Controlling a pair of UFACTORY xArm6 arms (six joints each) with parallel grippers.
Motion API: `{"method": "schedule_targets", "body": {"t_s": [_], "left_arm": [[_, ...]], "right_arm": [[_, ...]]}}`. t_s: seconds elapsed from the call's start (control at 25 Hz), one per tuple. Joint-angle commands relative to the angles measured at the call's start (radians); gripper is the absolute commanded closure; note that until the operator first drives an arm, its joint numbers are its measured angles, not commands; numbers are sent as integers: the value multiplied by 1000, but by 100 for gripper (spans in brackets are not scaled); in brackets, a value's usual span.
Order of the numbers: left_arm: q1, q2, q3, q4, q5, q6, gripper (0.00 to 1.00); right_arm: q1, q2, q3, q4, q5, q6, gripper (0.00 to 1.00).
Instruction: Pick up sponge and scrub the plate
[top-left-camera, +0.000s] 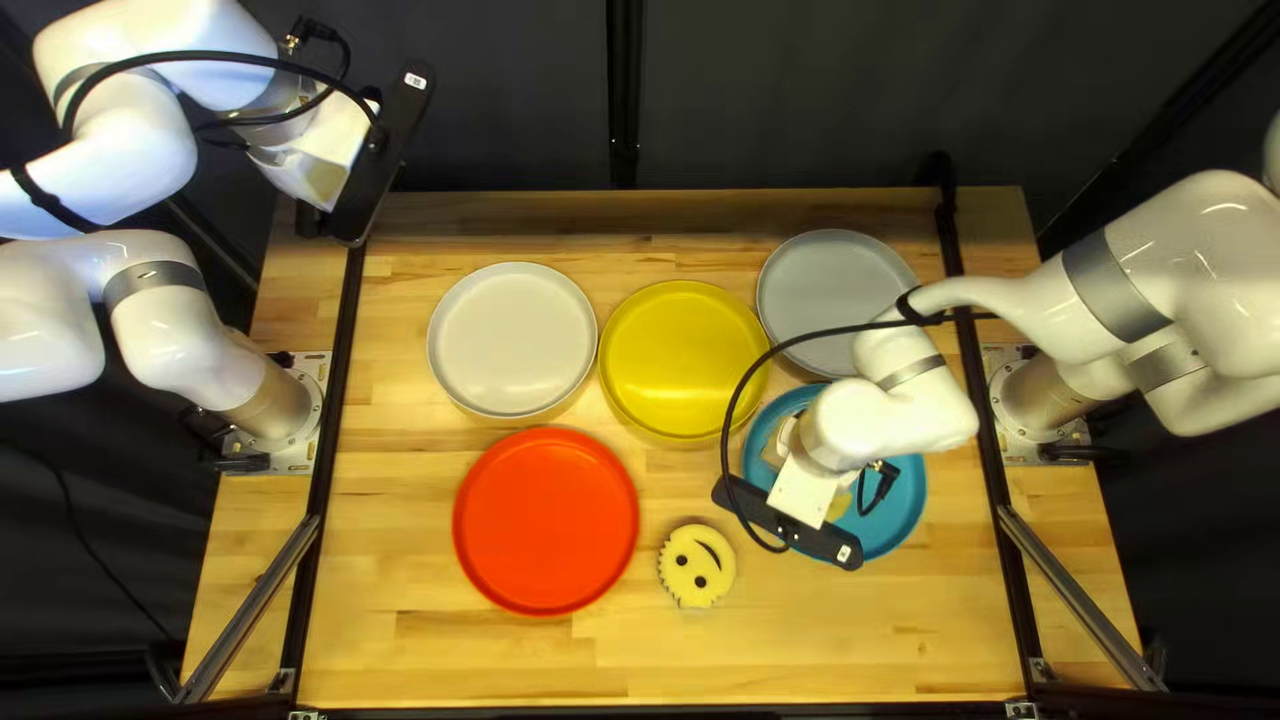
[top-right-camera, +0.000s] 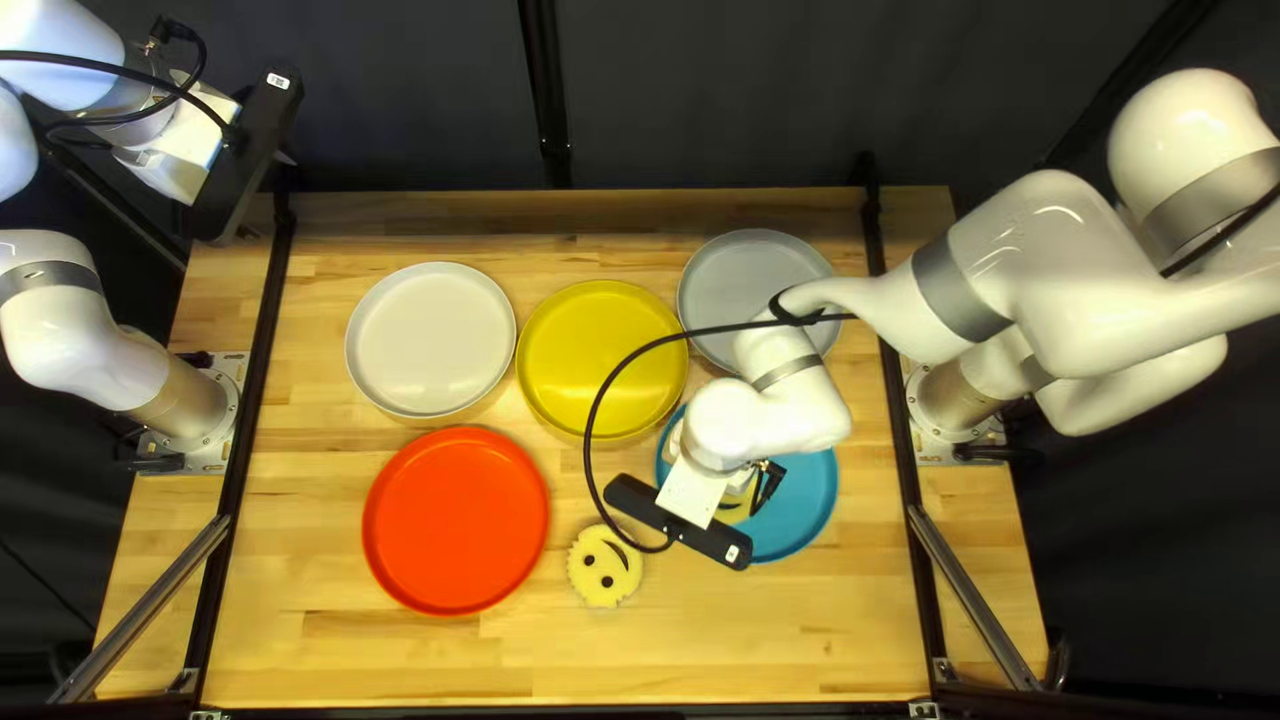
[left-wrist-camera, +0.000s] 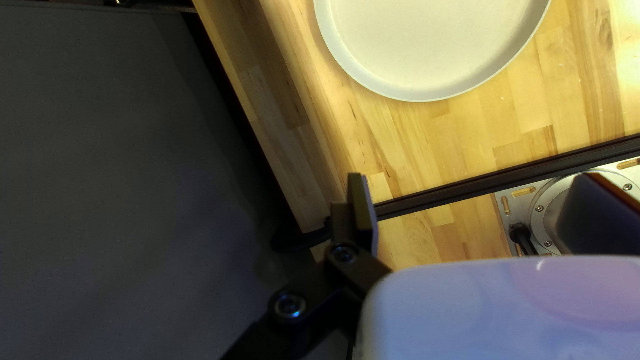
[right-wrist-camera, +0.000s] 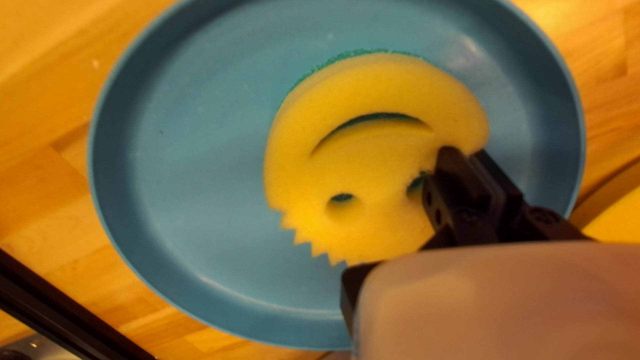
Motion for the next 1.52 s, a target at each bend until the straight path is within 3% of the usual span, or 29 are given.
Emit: {"method": "schedule_targets", "body": {"t_s": [0.04, 0.16, 0.32, 0.76, 1.28, 1.52], "left_arm": [[0, 0, 0, 0, 0, 0, 0], [0, 0, 0, 0, 0, 0, 0], [0, 0, 0, 0, 0, 0, 0], [0, 0, 0, 0, 0, 0, 0], [0, 0, 0, 0, 0, 0, 0], [0, 0, 0, 0, 0, 0, 0]], "right_arm": [[-78, -19, 23, 31, -3, -79, 100], [-85, -29, 23, 41, 7, -82, 100], [-25, -17, -2, 30, 16, -18, 100], [125, 112, -141, -33, 19, 113, 100], [-64, 51, -27, 24, -24, -79, 100], [-68, -29, 19, 35, 20, -59, 100]]}}
